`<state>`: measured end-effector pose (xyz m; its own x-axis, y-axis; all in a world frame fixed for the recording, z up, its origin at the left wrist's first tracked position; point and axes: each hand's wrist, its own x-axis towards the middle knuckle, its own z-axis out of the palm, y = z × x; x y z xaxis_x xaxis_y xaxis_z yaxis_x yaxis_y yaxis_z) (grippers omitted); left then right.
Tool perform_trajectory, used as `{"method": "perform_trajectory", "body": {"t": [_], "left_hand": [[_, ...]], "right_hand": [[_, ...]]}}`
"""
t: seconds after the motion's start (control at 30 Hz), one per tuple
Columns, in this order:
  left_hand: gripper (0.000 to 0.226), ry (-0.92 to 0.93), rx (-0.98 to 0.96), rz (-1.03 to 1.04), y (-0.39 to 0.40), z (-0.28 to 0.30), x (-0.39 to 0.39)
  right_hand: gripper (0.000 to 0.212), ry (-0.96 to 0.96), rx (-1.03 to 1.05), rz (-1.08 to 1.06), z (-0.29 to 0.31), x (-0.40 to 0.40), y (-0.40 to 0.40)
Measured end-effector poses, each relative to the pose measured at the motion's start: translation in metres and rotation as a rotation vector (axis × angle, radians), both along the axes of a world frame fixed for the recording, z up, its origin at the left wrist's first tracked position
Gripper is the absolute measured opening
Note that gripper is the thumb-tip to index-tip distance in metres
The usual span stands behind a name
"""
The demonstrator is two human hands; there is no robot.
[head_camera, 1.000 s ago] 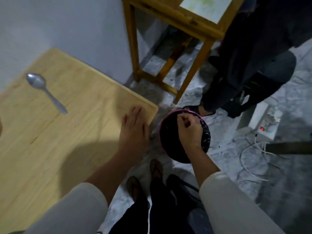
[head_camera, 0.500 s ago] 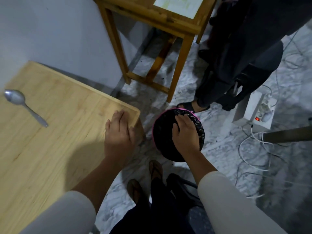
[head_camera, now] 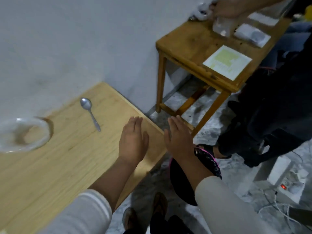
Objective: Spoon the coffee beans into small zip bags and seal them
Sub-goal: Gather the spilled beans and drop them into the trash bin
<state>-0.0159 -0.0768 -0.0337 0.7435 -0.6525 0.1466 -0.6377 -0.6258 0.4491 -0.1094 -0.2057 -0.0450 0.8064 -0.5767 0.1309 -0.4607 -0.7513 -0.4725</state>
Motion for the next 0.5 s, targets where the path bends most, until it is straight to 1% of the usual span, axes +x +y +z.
{"method": "perform_trajectory", "body": {"t": [0.1, 0.23, 0.3, 0.4, 0.5], "left_hand": [[0.045, -0.080, 0.004, 0.084, 0.031, 0.014, 0.017], [0.051, -0.013, 0.013, 0.276, 0.093, 0.014, 0.036], [0.053, -0.008, 0.037, 0.360, 0.128, 0.009, 0.040], [0.063, 0.031, 0.080, 0.496, 0.180, 0.002, 0.044], [0.071, 0.070, 0.093, 0.590, 0.225, -0.005, 0.049]], "right_hand": [[0.049, -0.009, 0.001, 0.129, 0.013, 0.034, 0.019], [0.050, -0.004, -0.006, 0.283, 0.018, 0.076, 0.061], [0.051, -0.006, 0.034, 0.359, 0.017, 0.095, 0.089], [0.052, -0.010, 0.085, 0.456, 0.015, 0.121, 0.135], [0.056, -0.009, 0.185, 0.493, 0.011, 0.142, 0.179]]}}
